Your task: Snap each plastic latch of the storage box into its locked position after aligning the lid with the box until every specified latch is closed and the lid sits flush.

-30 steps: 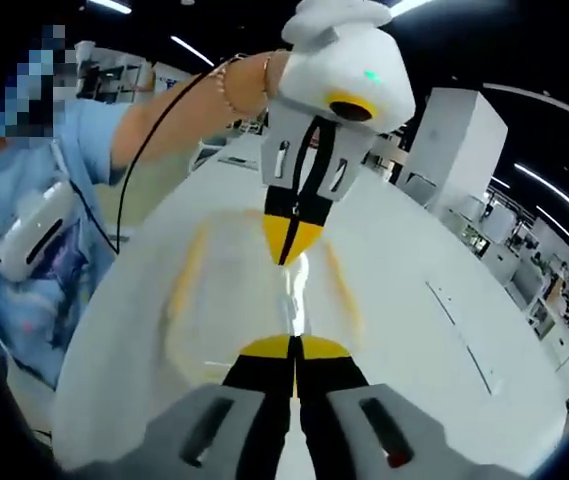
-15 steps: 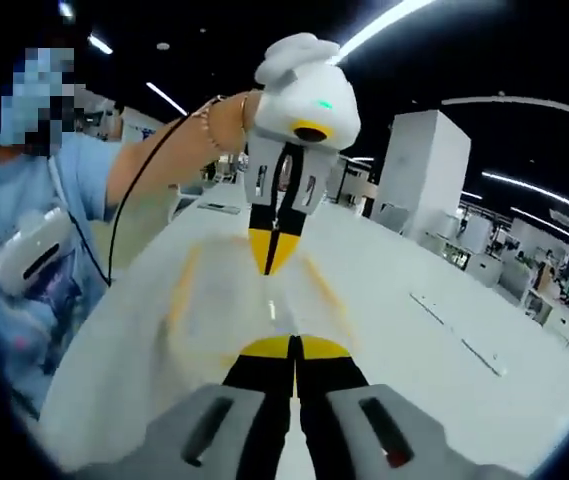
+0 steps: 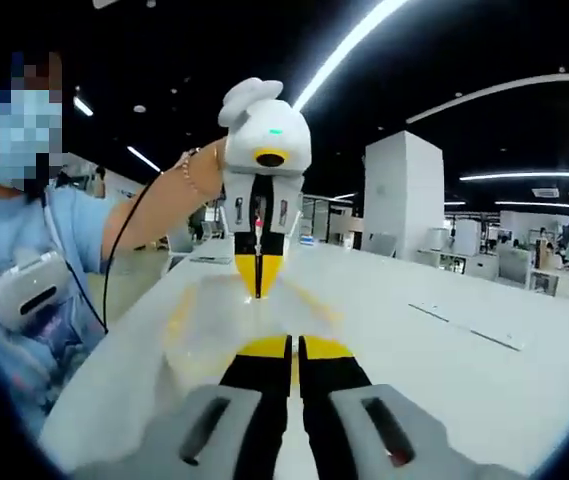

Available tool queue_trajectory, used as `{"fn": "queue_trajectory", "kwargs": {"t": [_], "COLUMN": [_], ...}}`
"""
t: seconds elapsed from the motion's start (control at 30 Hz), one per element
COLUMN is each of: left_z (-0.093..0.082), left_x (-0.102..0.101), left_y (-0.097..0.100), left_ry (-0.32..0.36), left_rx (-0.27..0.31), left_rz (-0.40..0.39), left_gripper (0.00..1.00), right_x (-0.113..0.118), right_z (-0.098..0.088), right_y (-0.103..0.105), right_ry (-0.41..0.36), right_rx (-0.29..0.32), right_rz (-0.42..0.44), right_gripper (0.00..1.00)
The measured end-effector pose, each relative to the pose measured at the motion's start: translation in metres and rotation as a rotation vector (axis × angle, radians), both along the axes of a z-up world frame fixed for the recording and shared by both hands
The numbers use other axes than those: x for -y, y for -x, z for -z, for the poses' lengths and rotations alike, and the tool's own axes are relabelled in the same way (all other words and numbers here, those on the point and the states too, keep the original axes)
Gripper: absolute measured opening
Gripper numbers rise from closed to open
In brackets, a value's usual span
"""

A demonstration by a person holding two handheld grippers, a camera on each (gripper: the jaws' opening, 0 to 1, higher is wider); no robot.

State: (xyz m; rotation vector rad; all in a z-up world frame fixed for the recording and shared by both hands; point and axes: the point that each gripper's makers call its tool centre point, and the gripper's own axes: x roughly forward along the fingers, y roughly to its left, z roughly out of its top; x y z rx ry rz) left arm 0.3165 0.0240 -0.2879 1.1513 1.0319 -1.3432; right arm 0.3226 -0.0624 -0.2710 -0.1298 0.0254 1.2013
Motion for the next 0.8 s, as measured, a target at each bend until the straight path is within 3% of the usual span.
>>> {"fn": "queue_trajectory", "kwargs": {"t": [0.2,0.33,0.5,0.73,0.8], "left_z": [-0.001,0.0,-0.001,0.0,0.0], "left_x": [0.001,0.003,0.003,0.005,0.004], "left_y": [0.0,0.0,-0.001,0.0,0.0], "left_ry": [0.033,-0.011,0.001,0.002,-0.003], "left_rx": [0.002,0.043,0.027,0.021,0.027], "left_rz": [-0.032,0.011,-0.009,-0.028,-0.02], "left_gripper": [0.0,0.0,0.0,0.0,0.0], "right_x": [0.004,0.015,0.015,0.025,0.018], "right_z": [0.0,0.004,0.036,0.027,0.025], "right_y": [-0.003,-0.006,0.002,-0.002,0.006], "right_ry": [0.032,0.054,0.179,0.145,0.113], "right_rx": [0.028,0.018,-0.023,-0.02,-0.038], "right_rz": [0.036,0.046,-0.032,-0.008,-0.056], "right_gripper": [0.05,0.04,0.0,0.0,0.0]}}
